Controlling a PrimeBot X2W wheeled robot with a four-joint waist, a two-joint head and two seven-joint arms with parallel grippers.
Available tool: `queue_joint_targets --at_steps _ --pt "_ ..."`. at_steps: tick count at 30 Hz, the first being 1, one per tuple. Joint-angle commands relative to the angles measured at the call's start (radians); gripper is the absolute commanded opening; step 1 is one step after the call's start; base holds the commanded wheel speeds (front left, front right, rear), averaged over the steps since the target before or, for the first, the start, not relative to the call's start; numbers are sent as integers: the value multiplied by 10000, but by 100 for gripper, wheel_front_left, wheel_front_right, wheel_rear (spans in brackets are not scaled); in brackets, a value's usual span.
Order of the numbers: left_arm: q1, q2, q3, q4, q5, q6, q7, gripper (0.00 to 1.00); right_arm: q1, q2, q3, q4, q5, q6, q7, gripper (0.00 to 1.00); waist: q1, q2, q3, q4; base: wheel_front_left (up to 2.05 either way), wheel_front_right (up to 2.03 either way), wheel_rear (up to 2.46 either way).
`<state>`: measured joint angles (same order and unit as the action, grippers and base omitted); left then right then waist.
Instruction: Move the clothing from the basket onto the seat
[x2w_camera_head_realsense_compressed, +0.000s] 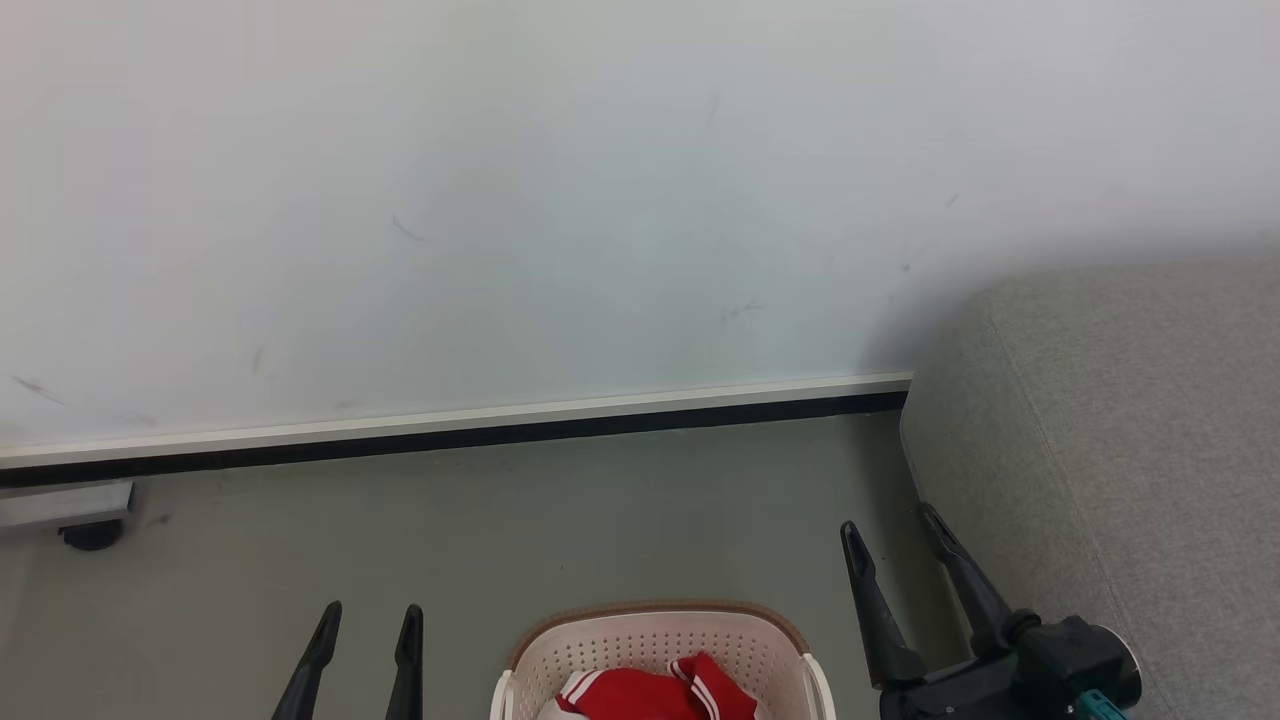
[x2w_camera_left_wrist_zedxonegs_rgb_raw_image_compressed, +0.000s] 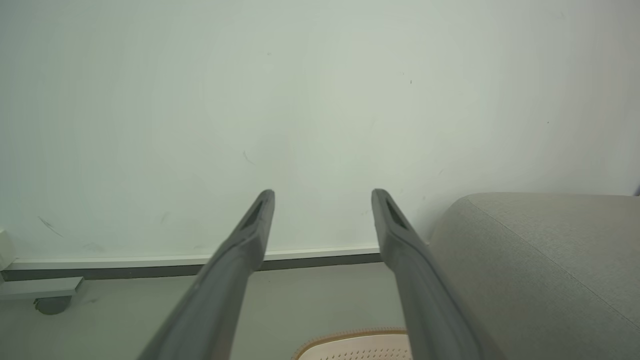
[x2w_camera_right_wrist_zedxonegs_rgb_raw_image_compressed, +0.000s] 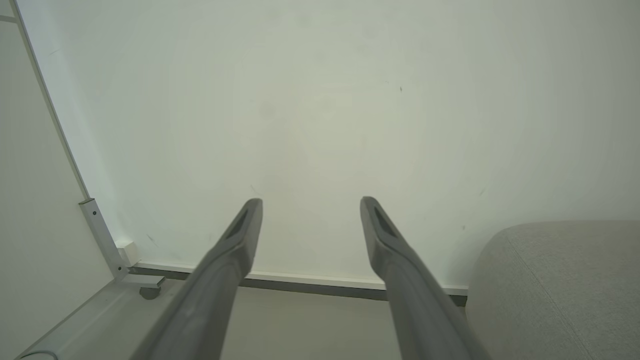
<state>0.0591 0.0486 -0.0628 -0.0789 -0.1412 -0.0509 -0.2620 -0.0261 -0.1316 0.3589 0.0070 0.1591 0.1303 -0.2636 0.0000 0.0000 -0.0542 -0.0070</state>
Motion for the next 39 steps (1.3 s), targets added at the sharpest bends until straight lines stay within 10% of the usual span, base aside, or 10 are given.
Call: queue_joint_targets --at_steps 1,18,39 --pt "95 32 8 23 3 43 -37 100 120 8 -7 -12 39 7 -16 100 0 0 1 0 0 0 0" --pt "-418 30 -170 655 525 -216 -36 100 -194 270 -596 -450 97 7 -13 100 0 0 922 -257 0 0 0" --pt "-3976 490 -1696 2079 1463 -772 -34 100 -2997 653 -1644 -1950 -106 7 -13 100 0 0 5552 -880 0 0 0"
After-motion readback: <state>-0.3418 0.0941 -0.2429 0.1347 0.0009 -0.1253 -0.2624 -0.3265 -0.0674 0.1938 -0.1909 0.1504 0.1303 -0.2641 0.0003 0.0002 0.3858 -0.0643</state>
